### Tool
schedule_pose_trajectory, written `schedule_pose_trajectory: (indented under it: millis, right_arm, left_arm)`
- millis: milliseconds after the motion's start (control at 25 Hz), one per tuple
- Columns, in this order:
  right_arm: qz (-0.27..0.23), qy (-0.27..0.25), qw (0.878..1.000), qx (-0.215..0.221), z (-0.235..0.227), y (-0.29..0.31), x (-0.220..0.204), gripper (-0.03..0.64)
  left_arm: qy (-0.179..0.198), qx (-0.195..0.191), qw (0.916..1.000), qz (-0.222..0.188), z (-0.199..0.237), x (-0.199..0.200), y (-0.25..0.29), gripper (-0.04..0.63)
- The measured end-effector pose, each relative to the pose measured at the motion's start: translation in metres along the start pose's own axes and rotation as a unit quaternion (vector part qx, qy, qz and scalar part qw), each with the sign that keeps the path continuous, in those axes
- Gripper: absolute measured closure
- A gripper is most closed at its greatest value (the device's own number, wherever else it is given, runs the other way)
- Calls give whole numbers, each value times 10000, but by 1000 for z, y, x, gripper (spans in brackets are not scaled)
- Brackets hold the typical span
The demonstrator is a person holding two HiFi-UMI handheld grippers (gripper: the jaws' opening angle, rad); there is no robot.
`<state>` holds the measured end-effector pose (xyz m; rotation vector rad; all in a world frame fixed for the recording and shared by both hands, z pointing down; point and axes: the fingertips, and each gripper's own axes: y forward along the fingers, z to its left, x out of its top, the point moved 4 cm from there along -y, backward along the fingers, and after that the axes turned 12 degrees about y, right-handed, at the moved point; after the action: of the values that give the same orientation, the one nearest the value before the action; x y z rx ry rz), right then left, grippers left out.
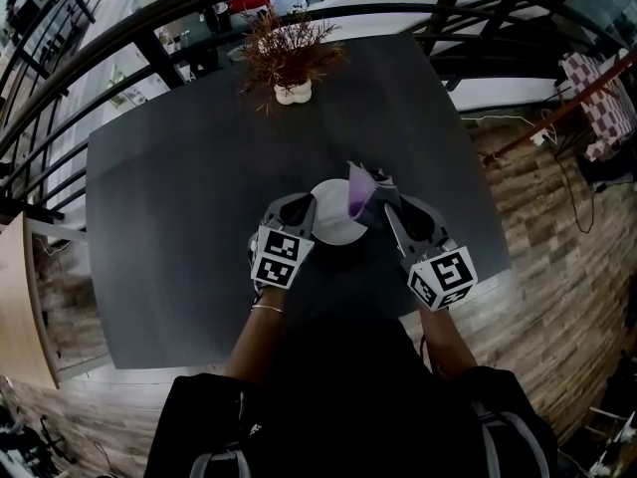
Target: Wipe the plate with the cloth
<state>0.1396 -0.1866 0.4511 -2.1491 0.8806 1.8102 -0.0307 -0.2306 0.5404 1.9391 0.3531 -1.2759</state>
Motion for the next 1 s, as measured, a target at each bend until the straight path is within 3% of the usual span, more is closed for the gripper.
schedule_pose_trajectory:
  millis: [1000]
  right_arm:
    - [-609,-364,9972,231,45,-42,35,557]
  left_arm:
    - [613,85,9939,-911,-27,71,-72,588]
